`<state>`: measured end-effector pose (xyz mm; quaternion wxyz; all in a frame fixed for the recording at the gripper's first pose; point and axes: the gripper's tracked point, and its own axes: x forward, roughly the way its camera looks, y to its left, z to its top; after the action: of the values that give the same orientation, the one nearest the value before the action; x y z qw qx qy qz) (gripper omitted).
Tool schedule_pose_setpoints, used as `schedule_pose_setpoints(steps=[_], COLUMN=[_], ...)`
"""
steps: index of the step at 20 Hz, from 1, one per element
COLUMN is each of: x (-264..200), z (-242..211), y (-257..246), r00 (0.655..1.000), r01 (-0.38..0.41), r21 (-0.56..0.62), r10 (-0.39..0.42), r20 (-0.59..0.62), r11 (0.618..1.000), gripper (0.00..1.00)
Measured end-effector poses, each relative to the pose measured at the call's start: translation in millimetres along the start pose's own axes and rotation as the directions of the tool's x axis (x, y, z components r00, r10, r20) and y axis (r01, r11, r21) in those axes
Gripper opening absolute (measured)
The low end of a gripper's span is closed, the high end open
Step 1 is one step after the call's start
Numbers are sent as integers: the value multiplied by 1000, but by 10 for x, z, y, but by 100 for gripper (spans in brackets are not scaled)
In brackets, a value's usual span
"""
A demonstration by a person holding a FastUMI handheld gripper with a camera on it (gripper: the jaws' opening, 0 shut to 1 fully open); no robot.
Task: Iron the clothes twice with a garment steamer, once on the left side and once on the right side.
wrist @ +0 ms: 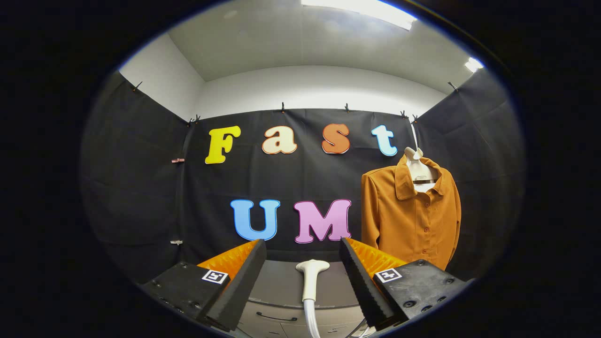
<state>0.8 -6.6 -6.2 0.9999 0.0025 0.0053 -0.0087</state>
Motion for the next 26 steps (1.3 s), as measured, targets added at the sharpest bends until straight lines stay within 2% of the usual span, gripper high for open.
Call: schedule_pose_setpoints(steps=[12, 26], x=[14, 105], z=[-29, -321], y=[61, 272], r00=[1000, 995], r01=[8, 77], r21=[-11, -17], r10=[-8, -77], r20=[-2, -61], r11=[1000, 997], gripper=[98, 98])
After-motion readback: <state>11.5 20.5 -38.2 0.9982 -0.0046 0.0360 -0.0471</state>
